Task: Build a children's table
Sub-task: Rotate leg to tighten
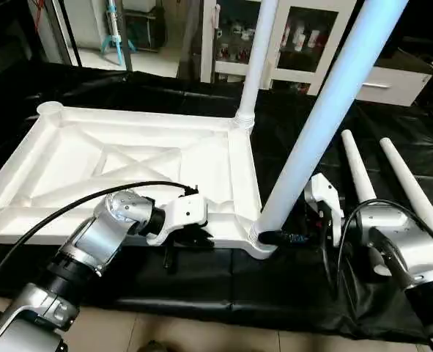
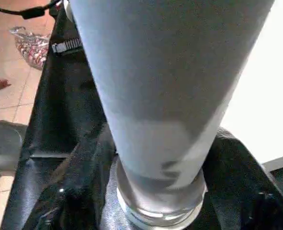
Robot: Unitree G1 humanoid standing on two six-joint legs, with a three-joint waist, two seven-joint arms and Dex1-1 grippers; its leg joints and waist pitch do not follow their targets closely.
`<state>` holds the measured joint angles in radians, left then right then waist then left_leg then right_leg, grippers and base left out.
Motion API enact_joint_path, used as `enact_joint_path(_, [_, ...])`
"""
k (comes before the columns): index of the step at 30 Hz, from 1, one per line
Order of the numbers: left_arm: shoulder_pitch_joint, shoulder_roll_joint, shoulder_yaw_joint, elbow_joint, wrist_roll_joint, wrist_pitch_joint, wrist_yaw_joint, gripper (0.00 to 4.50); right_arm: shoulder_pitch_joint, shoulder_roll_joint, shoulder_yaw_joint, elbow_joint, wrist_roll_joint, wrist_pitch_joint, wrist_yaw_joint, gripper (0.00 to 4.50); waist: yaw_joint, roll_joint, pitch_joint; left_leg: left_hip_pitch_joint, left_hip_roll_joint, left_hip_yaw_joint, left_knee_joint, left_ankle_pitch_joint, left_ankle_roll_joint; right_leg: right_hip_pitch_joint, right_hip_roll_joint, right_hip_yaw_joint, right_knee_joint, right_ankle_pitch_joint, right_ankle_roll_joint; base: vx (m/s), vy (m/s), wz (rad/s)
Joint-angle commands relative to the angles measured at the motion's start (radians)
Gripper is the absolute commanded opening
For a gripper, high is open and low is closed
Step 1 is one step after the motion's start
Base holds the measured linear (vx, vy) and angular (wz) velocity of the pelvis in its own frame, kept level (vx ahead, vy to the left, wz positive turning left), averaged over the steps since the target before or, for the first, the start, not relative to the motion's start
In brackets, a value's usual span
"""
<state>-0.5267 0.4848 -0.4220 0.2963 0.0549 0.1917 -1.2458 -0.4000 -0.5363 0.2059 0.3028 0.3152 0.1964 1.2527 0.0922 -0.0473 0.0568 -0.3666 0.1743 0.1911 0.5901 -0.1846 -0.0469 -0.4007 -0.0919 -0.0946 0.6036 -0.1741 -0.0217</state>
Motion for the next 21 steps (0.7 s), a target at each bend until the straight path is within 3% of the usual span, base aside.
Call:
enact_joint_path(1, [0.003,0.001,-0.031,-0.006,0.006,-0.002,-0.019,0.00,-0.012,-0.004,0.018,0.017,-0.009,-0.014,0.030,2.44,0.003,-0.001,-0.071,0.015,0.066,-0.024,-0.064,-0.165,0.049,0.052,-0.076,0.060,-0.059,-0.173,-0.229,0.000,0.000,0.00])
enact_joint_path(4, [0.001,0.003,-0.032,-0.003,0.008,-0.003,-0.023,0.00,-0.012,-0.006,0.023,0.024,-0.015,-0.022,0.044,2.11,0.003,0.000,-0.070,0.013,0.065,-0.025,-0.064,-0.165,0.052,0.054,-0.075,0.060,-0.058,-0.167,-0.230,0.000,0.000,0.00])
enact_joint_path(10, [-0.003,-0.001,-0.033,0.001,0.008,0.002,-0.026,0.00,-0.009,0.003,0.022,0.039,-0.029,-0.030,0.043,1.98,0.003,0.001,-0.068,0.015,0.066,-0.026,-0.065,-0.200,0.040,0.052,-0.076,0.060,-0.064,-0.218,-0.220,0.000,0.000,0.00])
enact_joint_path(14, [-0.010,-0.040,-0.014,0.017,0.001,0.042,0.020,0.00,-0.030,0.066,-0.012,0.133,-0.080,-0.013,-0.144,1.96,-0.006,0.002,-0.062,0.015,0.064,-0.028,-0.070,-0.256,0.012,0.047,-0.074,0.059,-0.073,-0.298,-0.204,0.000,0.000,0.00])
enact_joint_path(15, [-0.010,-0.040,-0.014,0.017,0.001,0.042,0.020,0.00,-0.030,0.066,-0.012,0.133,-0.080,-0.013,-0.144,1.96,-0.011,0.000,-0.059,0.015,0.062,-0.032,-0.072,-0.288,-0.002,0.049,-0.075,0.056,-0.079,-0.360,-0.183,0.000,0.000,0.00])
enact_joint_path(16, [-0.025,-0.078,0.001,0.040,0.003,0.075,0.075,0.00,-0.042,0.113,-0.040,0.202,-0.105,0.006,-0.281,1.96,-0.016,-0.001,-0.056,0.019,0.062,-0.034,-0.073,-0.321,-0.016,0.044,-0.077,0.056,-0.085,-0.424,-0.164,0.000,0.000,0.00])
enact_joint_path(17, [-0.029,-0.087,0.004,0.045,0.004,0.082,0.088,0.00,-0.044,0.124,-0.047,0.216,-0.107,0.012,-0.308,1.96,-0.016,-0.001,-0.056,0.019,0.062,-0.034,-0.073,-0.321,-0.016,0.044,-0.077,0.056,-0.085,-0.424,-0.164,0.000,0.000,0.00])
enact_joint_path(18, [-0.045,-0.116,0.015,0.065,0.007,0.101,0.132,0.00,-0.050,0.154,-0.066,0.249,-0.110,0.032,-0.384,1.95,-0.025,0.001,-0.052,0.031,0.058,-0.040,-0.071,-0.386,-0.036,0.036,-0.079,0.049,-0.102,-0.541,-0.130,0.000,0.000,0.00])
enact_joint_path(19, [-0.054,-0.132,0.022,0.077,0.008,0.110,0.155,0.00,-0.053,0.170,-0.075,0.263,-0.111,0.041,-0.419,1.95,-0.033,-0.003,-0.052,0.033,0.057,-0.045,-0.070,-0.420,-0.042,0.035,-0.079,0.042,-0.110,-0.597,-0.101,0.000,0.000,0.00])
enact_joint_path(21, [-0.092,-0.183,0.038,0.122,0.017,0.129,0.226,0.00,-0.066,0.220,-0.095,0.301,-0.127,0.058,-0.545,1.95,-0.040,0.001,-0.052,0.042,0.055,-0.049,-0.067,-0.453,-0.044,0.029,-0.080,0.036,-0.122,-0.642,-0.075,0.000,0.000,0.00])
